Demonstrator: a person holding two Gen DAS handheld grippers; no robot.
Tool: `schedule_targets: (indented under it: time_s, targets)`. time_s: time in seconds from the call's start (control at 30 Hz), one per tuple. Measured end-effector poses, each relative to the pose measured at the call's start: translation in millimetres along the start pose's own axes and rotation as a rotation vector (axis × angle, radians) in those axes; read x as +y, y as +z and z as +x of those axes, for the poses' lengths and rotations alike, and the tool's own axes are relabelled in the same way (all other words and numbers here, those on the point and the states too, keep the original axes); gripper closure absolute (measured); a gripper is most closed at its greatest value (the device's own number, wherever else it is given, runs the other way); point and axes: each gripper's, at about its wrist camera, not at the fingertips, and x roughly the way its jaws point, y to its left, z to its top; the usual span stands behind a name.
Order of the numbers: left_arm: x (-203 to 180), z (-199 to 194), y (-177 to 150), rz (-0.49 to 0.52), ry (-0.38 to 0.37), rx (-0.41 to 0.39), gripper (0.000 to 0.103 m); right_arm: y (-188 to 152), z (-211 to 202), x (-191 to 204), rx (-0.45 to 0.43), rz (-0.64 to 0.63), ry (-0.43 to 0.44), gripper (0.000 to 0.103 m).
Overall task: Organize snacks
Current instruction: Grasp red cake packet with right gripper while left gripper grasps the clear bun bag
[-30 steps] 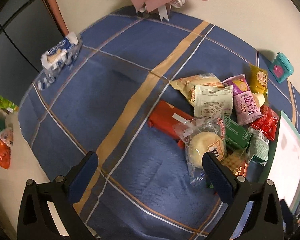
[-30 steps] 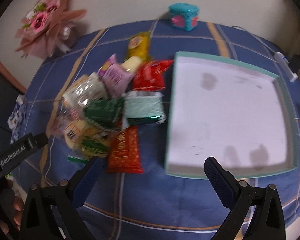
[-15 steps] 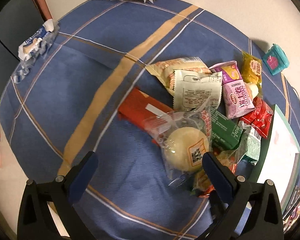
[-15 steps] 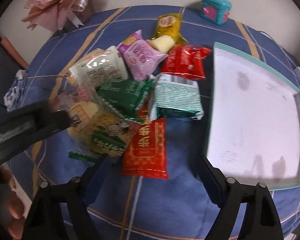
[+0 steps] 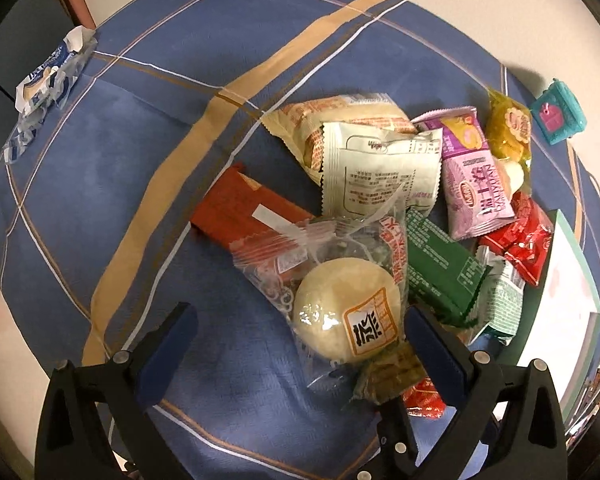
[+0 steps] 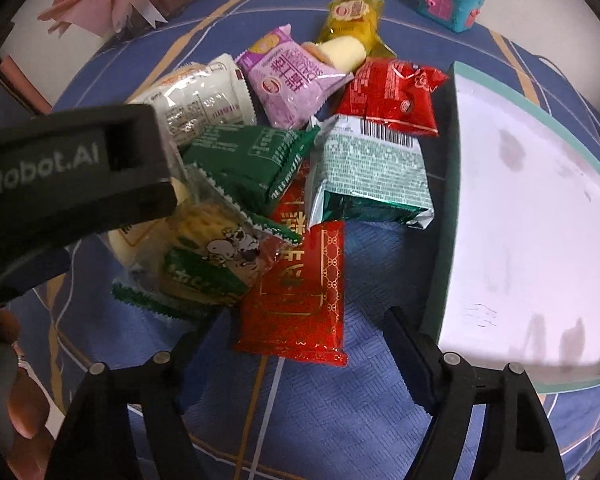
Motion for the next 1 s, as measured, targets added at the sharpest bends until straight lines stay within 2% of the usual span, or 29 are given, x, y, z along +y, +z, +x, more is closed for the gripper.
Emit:
schedule_targets:
  time_s: [0.23, 0.37, 0.43, 0.5, 0.53, 0.7, 1.0]
  targets:
    - [2.1, 12.0, 10.1, -0.025, -0.019, 0.034, 0.003, 6.1, 17.0, 13.1, 0.004, -0.029, -0.051, 0.022]
    - [7.9, 11.8, 10.3, -0.018, -0.069, 0.036, 0.021, 9.8, 17.1, 16.9, -0.012, -0.018, -0.048, 0.023]
    - [4.7, 10.5, 10.7, -0.011, -0.093, 0.037, 0.029, 12.5, 14.8, 13.6, -0.022, -0.014, -0.047, 0.029]
    - [3.4, 9.7, 12.4, -0.002, -0.12, 0.038, 0.042, 15.4, 14.7, 12.7, -0.039, -0.019, -0.051, 0.044]
    - [0.8, 9.4, 11.4, 0.0, -0.13, 0.038, 0.045, 16.3, 13.6, 12.5, -0.044, -0.019, -0.045, 0.047]
    - [-7.0, 7.8, 14.4, 0.011, -0.125, 0.03, 0.049, 23.4, 13.1, 10.8, -0.056, -0.017, -0.03, 0.054]
    - [-11.1, 3.4, 11.3, -0.025, -0.131, 0.019, 0.052, 14.5, 6.9, -18.6, -0.045, 0.019, 0.034, 0.056]
